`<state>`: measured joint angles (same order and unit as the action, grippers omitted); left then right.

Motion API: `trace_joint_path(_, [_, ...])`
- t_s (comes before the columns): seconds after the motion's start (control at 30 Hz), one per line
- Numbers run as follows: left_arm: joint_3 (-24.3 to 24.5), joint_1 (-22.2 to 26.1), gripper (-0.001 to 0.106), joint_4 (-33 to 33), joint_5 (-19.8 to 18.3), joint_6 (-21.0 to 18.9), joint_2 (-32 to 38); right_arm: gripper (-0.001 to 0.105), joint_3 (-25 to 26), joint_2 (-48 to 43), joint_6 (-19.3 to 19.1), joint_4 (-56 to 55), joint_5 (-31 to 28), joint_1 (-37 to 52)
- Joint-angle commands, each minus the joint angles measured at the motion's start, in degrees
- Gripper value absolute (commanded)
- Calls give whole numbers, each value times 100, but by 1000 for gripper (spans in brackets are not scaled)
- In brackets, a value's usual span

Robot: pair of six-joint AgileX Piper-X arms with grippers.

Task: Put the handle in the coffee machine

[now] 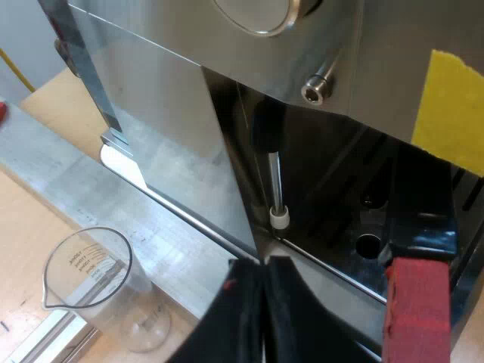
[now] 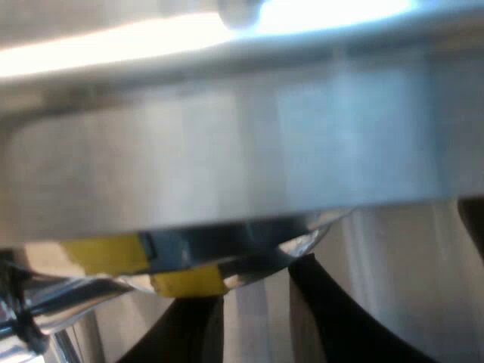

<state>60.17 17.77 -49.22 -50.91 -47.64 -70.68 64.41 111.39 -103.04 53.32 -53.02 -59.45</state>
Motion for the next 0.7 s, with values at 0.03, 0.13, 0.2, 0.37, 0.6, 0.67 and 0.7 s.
trace_joint_path(0.03, [41, -5, 0, 82, 11, 9, 69, 23, 162, -763, 40, 601, -65, 59])
trace_joint_path(0.13, [41, -19, 0, 150, 172, 9, 69, 23, 162, -763, 40, 601, -65, 59])
trace_joint_path(0.2, [41, -48, 0, 228, 336, 9, 53, 23, 162, -763, 40, 601, -65, 59])
trace_joint_path(0.37, [41, -215, 0, 323, 566, -9, 5, 23, 162, -763, 40, 601, -65, 59])
trace_joint_path(0.6, [41, -851, 0, 323, 1589, 48, -179, 23, 162, -763, -21, 589, -65, 59])
trace_joint_path(0.67, [41, -946, 0, 323, 1663, -31, -243, 23, 162, -763, -35, 589, -65, 59])
trace_joint_path(0.7, [41, -976, 0, 323, 1706, -59, -260, 23, 162, -763, -100, 592, -65, 59])
